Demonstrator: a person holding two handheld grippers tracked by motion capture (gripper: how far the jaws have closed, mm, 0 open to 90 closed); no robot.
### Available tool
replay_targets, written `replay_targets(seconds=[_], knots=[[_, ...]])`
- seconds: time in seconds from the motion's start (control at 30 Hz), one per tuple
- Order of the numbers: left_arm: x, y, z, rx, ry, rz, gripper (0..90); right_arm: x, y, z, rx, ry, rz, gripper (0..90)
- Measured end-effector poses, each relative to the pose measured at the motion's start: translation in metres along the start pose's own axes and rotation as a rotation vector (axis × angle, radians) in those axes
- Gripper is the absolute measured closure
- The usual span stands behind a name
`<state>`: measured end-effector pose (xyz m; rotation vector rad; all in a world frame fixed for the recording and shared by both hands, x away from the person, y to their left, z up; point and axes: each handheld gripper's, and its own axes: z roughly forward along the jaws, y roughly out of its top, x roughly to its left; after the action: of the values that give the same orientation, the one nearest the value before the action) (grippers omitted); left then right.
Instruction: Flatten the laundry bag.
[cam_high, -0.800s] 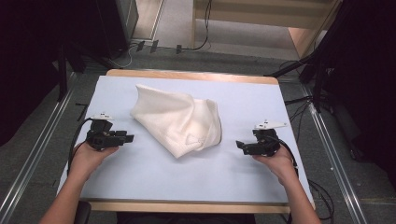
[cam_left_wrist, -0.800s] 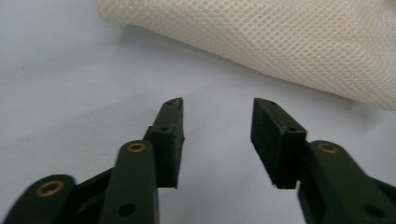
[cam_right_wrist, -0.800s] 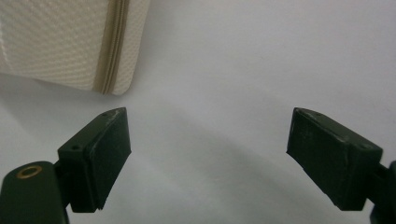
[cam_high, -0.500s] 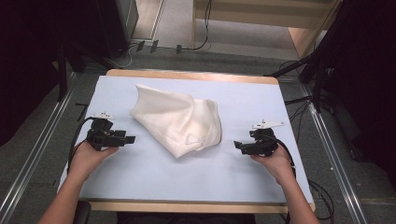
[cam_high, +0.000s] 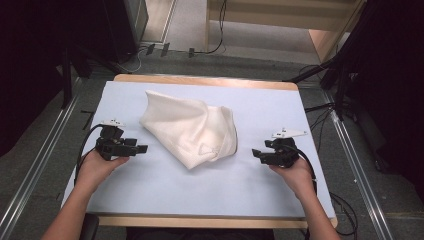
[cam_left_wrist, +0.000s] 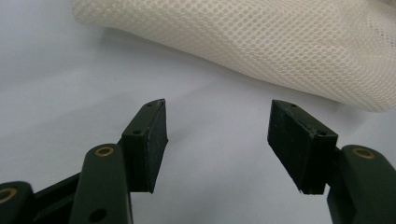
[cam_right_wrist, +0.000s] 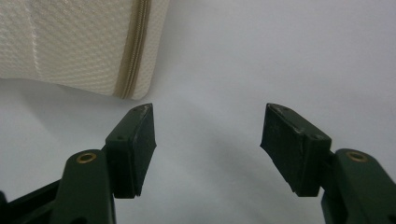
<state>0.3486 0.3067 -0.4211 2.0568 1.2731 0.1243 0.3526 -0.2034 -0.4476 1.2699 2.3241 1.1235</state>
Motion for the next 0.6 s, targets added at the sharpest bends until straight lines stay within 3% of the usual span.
replay_targets(seconds=[0.27, 0.6], knots=[[-0.0011, 0.0047, 0.0038, 0.008, -0.014, -0.013, 38.4, -0.0008, -0.0025, -0.0041, 0.009, 0.022, 0.031, 41.2], [-0.0012, 0.0055, 0.0048, 0.008, -0.011, -0.012, 36.5, -0.0006, -0.0018, -0.0054, 0.017, 0.005, 0.036, 42.1]])
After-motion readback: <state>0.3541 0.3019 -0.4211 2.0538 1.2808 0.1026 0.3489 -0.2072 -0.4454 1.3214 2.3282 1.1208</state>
